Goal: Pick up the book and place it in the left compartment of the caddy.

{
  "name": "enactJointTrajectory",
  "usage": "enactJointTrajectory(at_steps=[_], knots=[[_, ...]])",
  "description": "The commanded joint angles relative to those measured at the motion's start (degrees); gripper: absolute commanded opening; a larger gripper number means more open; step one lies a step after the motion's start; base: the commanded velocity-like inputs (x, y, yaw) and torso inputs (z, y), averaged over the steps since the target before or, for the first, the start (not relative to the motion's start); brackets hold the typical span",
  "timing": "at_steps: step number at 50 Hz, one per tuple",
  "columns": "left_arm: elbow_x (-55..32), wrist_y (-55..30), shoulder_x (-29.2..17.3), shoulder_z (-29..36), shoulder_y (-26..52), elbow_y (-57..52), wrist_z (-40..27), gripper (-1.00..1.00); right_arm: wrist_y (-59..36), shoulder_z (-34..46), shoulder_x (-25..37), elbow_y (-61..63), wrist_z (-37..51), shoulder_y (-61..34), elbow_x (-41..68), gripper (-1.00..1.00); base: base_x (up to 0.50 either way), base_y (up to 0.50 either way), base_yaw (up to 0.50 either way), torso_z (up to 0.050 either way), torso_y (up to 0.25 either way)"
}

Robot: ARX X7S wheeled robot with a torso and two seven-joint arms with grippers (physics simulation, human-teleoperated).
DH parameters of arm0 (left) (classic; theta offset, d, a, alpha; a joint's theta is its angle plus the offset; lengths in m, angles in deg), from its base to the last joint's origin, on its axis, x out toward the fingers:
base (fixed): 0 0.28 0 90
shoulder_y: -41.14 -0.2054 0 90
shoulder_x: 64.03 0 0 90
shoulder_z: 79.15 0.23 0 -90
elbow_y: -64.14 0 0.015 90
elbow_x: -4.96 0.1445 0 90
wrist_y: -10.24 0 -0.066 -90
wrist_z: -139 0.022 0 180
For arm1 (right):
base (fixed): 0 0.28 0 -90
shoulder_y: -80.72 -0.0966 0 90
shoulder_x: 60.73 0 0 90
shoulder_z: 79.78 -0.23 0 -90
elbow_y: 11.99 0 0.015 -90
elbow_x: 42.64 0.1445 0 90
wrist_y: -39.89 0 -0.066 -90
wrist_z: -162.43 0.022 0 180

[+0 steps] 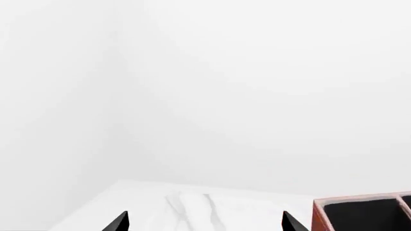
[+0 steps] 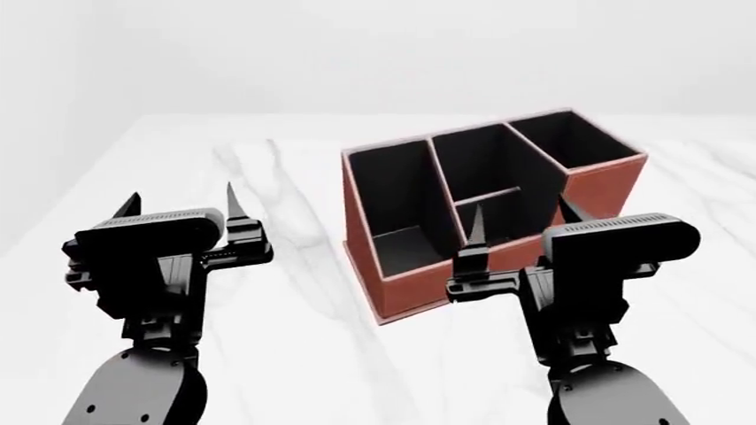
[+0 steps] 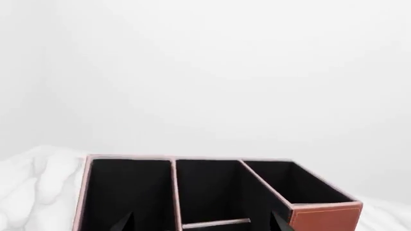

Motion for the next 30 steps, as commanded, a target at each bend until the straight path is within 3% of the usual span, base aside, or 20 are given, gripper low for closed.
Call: enactJointTrajectory(at_steps=[1, 4, 19, 30], knots=[[-0.5, 0.6, -0.3, 0.1, 0.0, 0.7, -0.4, 1.00, 0.7, 0.8, 0.4, -0.3, 0.8, -0.1, -0.9, 1.00, 0.00, 0.00, 0.00, 0.000, 0.000], [-0.6, 0.7, -0.3, 0.2, -0.1, 0.8, -0.4, 1.00, 0.0, 1.6, 0.7, -0.4, 0.7, -0.4, -1.0, 1.00, 0.12, 0.04, 0.00, 0.000, 0.000], [-1.2, 0.9, -0.8, 0.3, 0.0, 0.8, -0.9, 1.00, 1.3, 0.5, 0.5, -0.6, 0.1, 0.2, 0.6, 1.00, 0.50, 0.17, 0.00, 0.000, 0.001], [-1.8, 0.7, -1.2, 0.2, 0.1, 0.5, -1.2, 1.00, -3.3, -1.5, 0.0, 0.2, 0.9, -1.1, 2.3, 1.00, 0.01, 0.00, 0.00, 0.000, 0.001]])
